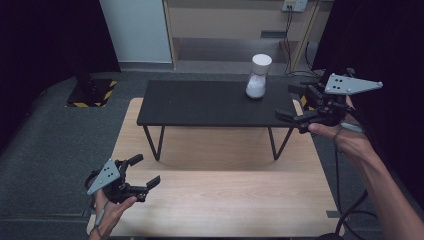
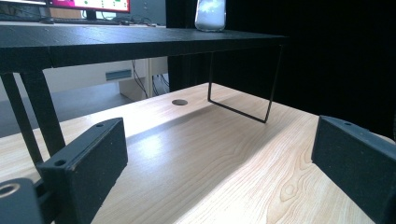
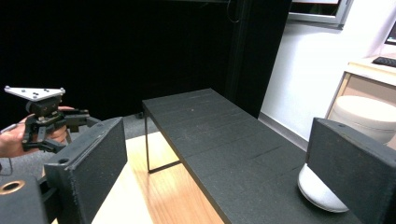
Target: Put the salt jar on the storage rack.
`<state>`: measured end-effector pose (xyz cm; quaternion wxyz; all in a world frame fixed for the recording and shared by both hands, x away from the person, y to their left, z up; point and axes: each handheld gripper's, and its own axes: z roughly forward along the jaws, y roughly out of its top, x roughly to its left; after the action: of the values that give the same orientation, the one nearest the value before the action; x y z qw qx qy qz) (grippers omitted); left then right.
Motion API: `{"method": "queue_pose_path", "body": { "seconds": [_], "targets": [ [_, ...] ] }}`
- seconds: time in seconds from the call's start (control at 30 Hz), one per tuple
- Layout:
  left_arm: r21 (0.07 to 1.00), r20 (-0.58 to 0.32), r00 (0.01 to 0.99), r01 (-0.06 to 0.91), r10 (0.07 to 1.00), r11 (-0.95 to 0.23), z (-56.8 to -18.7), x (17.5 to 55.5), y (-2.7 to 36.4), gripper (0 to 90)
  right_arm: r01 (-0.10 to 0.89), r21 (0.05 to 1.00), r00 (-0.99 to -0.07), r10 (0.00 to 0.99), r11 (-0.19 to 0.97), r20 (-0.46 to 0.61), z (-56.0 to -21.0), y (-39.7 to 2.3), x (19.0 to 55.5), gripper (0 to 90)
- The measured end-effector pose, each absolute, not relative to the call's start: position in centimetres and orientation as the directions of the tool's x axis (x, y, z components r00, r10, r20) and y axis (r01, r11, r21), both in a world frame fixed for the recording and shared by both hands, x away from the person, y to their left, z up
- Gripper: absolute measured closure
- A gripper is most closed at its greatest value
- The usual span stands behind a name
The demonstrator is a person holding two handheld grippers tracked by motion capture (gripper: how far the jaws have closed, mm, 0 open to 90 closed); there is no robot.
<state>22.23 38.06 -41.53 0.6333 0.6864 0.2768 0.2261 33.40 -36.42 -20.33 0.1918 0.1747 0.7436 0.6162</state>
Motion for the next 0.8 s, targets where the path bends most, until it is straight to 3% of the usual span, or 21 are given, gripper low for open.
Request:
{"method": "queue_pose_path", "body": {
  "seconds": [0.8],
  "targets": [
    [0.994, -0.041, 0.745, 0.095, 0.665, -0.045, -41.52, 22.27, 38.07, 2.4, 0.034, 0.983, -0.869, 0.491, 0.179, -0.060, -20.20, -36.68, 33.77, 5.7]
  ]
}}
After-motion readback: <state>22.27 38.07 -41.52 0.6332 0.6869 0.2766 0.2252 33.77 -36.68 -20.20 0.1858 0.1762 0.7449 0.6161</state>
